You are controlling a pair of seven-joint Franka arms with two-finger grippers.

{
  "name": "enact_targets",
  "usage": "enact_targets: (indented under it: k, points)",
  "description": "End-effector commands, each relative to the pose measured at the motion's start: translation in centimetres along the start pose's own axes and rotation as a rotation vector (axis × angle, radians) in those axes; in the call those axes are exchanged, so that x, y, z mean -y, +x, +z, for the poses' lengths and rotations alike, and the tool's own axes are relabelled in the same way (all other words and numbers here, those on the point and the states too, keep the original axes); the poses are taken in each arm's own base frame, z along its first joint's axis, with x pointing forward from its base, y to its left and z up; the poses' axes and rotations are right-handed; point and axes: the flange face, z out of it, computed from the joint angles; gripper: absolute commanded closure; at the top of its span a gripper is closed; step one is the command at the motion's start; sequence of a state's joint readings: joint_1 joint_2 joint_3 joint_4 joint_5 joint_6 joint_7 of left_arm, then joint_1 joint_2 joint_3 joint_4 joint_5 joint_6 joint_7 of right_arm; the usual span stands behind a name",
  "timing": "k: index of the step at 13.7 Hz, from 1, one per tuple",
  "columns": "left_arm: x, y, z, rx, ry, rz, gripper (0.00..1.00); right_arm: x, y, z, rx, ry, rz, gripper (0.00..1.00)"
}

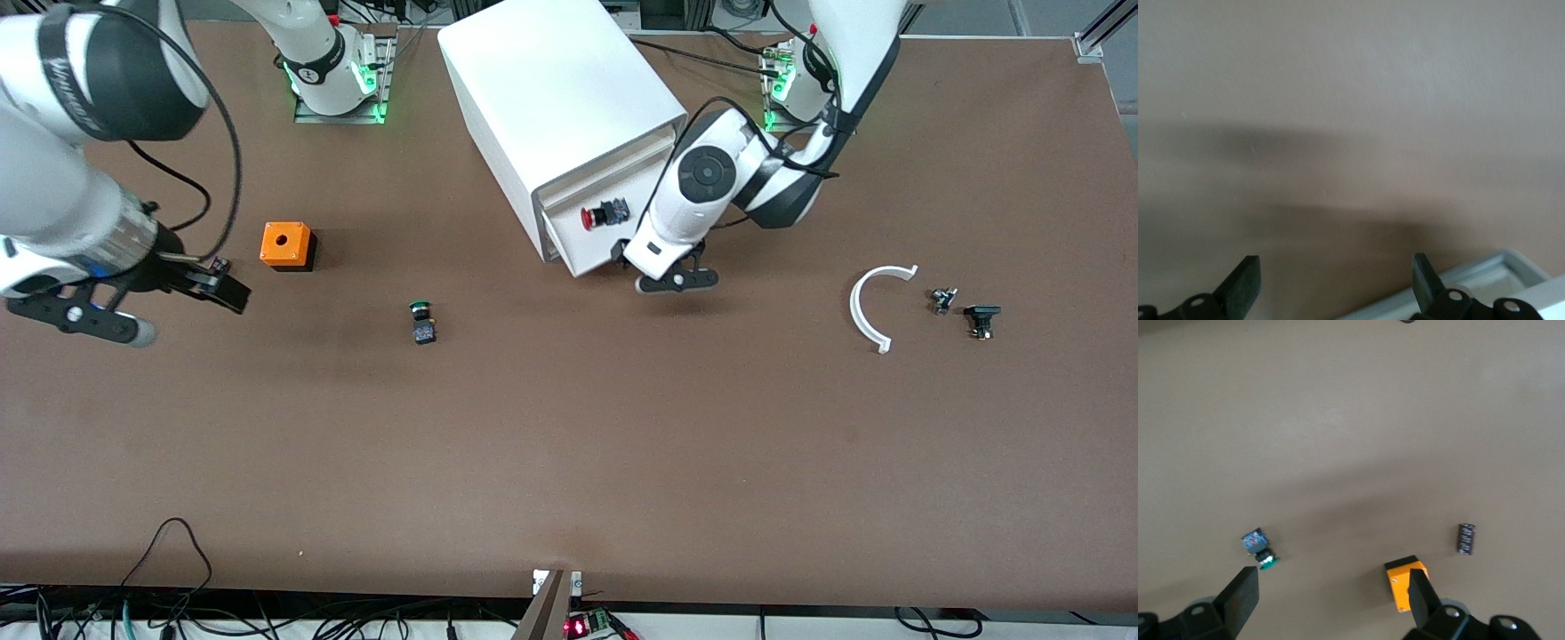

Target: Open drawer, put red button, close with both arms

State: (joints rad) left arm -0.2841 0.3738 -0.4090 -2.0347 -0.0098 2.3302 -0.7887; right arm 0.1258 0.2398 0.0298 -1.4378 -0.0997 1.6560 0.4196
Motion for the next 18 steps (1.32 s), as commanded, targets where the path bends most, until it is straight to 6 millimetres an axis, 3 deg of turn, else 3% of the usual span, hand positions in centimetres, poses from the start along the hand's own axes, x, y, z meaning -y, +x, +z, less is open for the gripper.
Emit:
enact_targets:
  k: [1, 4, 6, 8, 10, 12, 15, 18]
  points:
    - [-1.0, -4.5, 0.6, 0.031, 0.016, 0.059, 0.00, -3.3, -1.1, -0.6, 0.003, 0.007, -0.017, 0.00]
    - [-2.8, -7.6, 0.6, 0.048, 0.021, 0.123, 0.00, -6.8, 0.0, 0.4, 0.006, 0.004, -0.121, 0.00]
    - [-2.7, -7.0, 0.3, 0.039, 0.009, 0.114, 0.00, -8.3, 0.5, 1.7, 0.007, 0.032, -0.109, 0.00]
    - [-1.8, -5.1, -0.8, 0.011, -0.002, 0.089, 0.00, -9.3, 0.8, 2.0, 0.011, 0.064, -0.120, 0.00]
    - [3.4, 2.1, -6.4, -0.106, -0.063, -0.057, 0.00, -10.1, 1.0, 2.5, 0.003, 0.064, -0.138, 0.00]
    - [8.2, 6.7, -11.6, -0.197, -0.091, -0.090, 0.00, -10.2, 1.0, 2.3, -0.007, 0.064, -0.202, 0.00]
    - [15.2, 9.1, -18.6, -0.278, -0.038, 0.071, 0.00, -11.5, -2.5, 2.5, -0.024, 0.073, -0.198, 0.00]
    - [20.6, 9.9, -26.7, -0.223, 0.038, 0.211, 0.00, -12.4, -2.9, 2.3, -0.030, 0.073, -0.201, 0.00]
